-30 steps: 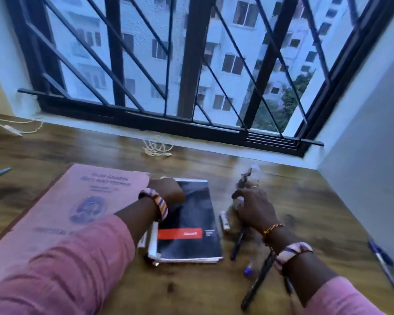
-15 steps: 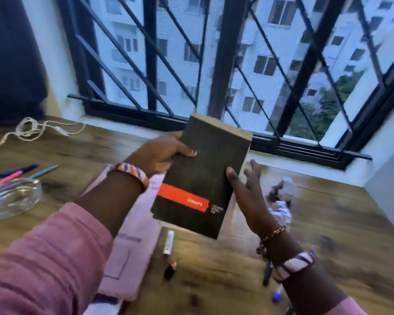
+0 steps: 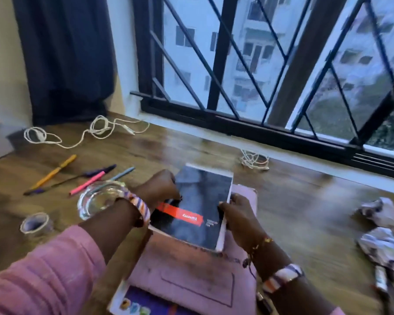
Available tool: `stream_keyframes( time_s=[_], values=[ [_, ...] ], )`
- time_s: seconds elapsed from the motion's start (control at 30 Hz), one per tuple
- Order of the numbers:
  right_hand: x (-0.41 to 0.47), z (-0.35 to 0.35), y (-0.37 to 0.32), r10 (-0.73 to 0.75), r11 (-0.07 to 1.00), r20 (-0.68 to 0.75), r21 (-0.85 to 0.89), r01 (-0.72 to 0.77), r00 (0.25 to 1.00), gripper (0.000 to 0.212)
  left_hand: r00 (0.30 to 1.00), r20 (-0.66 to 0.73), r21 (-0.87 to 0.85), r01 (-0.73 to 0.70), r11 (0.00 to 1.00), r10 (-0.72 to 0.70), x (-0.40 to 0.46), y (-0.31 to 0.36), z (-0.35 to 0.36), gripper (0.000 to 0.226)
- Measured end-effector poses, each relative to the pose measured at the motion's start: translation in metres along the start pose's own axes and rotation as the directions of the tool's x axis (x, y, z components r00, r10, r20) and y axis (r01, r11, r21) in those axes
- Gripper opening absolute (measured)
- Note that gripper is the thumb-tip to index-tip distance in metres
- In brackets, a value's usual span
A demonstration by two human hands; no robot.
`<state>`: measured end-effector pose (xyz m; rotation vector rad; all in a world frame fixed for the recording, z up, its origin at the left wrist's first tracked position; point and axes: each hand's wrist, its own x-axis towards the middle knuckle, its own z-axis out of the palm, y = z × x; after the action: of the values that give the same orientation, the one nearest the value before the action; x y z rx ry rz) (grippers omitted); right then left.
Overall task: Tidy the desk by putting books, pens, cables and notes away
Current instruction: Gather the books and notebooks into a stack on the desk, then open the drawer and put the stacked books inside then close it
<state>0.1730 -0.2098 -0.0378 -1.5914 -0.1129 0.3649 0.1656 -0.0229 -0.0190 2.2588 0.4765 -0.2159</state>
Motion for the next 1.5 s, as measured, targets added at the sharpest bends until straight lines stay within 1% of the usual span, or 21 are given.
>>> stream_keyframes(
  time_s=[0.07,0.13,0.23,0.33,0.5,0.6,0.67,0.73,0.8,0.83,0.9,0.97,1.0,1.07,1.1,1.13,1.2,1.23,1.27,1.37,1.5],
  values=[
    [-0.001,0.004,0.005,0.018,0.998,-0.051,-0.052,-0.021,0.999,0.029,0.999,0.011,0.078,-0.032,0.996,0.031,0.005,-0.004,0.002,0.027],
    [0.003,0.006,0.009,0.014,0.968,-0.145,-0.247,-0.050,0.989,0.029,0.998,-0.027,0.202,-0.051,0.978,0.058,0.004,-0.002,0.003,0.024],
    [0.000,0.009,0.004,-0.010,0.841,-0.186,-0.533,-0.092,0.982,0.018,0.990,-0.067,0.349,-0.090,0.933,0.121,0.004,-0.004,0.009,0.031],
    [-0.005,0.011,-0.001,-0.067,0.710,-0.162,-0.701,-0.067,0.985,0.017,0.995,-0.053,0.475,-0.051,0.879,0.087,-0.001,-0.007,0.015,0.039],
    [-0.005,0.011,0.000,-0.137,0.564,-0.164,-0.824,-0.059,0.977,0.017,0.998,-0.046,0.541,-0.010,0.841,0.041,-0.013,-0.004,0.015,0.041],
    [-0.011,0.006,0.001,-0.178,0.470,-0.100,-0.883,-0.005,0.979,0.021,0.994,-0.100,0.525,0.025,0.851,0.032,-0.026,-0.002,0.017,0.063],
    [-0.025,-0.001,-0.001,-0.247,0.373,-0.033,-0.926,0.063,0.968,0.025,0.975,-0.219,0.469,0.060,0.881,0.050,-0.045,0.004,0.019,0.083],
    [-0.044,-0.009,-0.003,-0.372,0.319,0.039,-0.933,0.167,0.928,0.031,0.936,-0.307,0.322,-0.068,0.944,0.172,-0.068,0.012,0.023,0.083],
    [-0.083,-0.029,0.006,-0.465,0.362,0.101,-0.885,0.293,0.880,0.030,0.905,-0.344,0.008,-0.264,0.964,0.251,-0.109,0.021,0.049,0.070],
    [-0.107,-0.042,0.015,-0.500,0.396,0.131,-0.845,0.360,0.856,0.025,0.891,-0.384,-0.175,-0.327,0.929,0.242,-0.135,0.023,0.069,0.068],
    [-0.155,-0.069,0.034,-0.571,0.390,0.209,-0.782,0.486,0.794,0.015,0.815,-0.565,-0.422,-0.419,0.804,0.128,-0.176,0.018,0.108,0.065],
    [-0.203,-0.100,0.059,-0.638,0.253,0.309,-0.781,0.571,0.705,0.015,0.672,-0.735,-0.500,-0.444,0.743,-0.093,-0.214,0.011,0.146,0.064],
    [-0.224,-0.115,0.075,-0.652,0.152,0.371,-0.790,0.594,0.661,0.013,0.607,-0.757,-0.557,-0.407,0.724,-0.241,-0.229,-0.001,0.165,0.062],
    [-0.259,-0.136,0.106,-0.670,-0.029,0.476,-0.783,0.621,0.569,0.006,0.525,-0.644,-0.739,-0.241,0.629,-0.556,-0.246,-0.032,0.201,0.059],
    [-0.275,-0.145,0.120,-0.670,-0.057,0.496,-0.776,0.628,0.552,0.004,0.535,-0.514,-0.829,-0.111,0.548,-0.670,-0.255,-0.047,0.222,0.059],
    [-0.288,-0.153,0.133,-0.660,-0.062,0.510,-0.768,0.637,0.551,0.005,0.568,-0.317,-0.914,0.031,0.405,-0.759,-0.263,-0.058,0.242,0.051],
    [-0.306,-0.167,0.157,-0.641,-0.064,0.532,-0.756,0.652,0.554,0.009,0.628,0.170,-0.965,0.264,0.002,-0.759,-0.274,-0.061,0.279,0.033],
    [-0.313,-0.174,0.166,-0.624,-0.064,0.543,-0.753,0.655,0.562,0.010,0.629,0.352,-0.928,0.333,-0.170,-0.693,-0.275,-0.060,0.296,0.038],
    [-0.319,-0.181,0.173,-0.608,-0.066,0.550,-0.754,0.654,0.572,0.010,0.645,0.444,-0.894,0.364,-0.262,-0.622,-0.273,-0.057,0.311,0.049],
    [-0.330,-0.197,0.180,-0.527,-0.060,0.557,-0.778,0.626,0.642,0.006,0.772,0.459,-0.887,0.373,-0.272,-0.439,-0.253,-0.055,0.344,0.079],
    [-0.340,-0.203,0.174,-0.495,-0.052,0.510,-0.825,0.562,0.703,0.022,0.823,0.402,-0.911,0.319,-0.259,-0.400,-0.236,-0.055,0.357,0.069]
  ],
)
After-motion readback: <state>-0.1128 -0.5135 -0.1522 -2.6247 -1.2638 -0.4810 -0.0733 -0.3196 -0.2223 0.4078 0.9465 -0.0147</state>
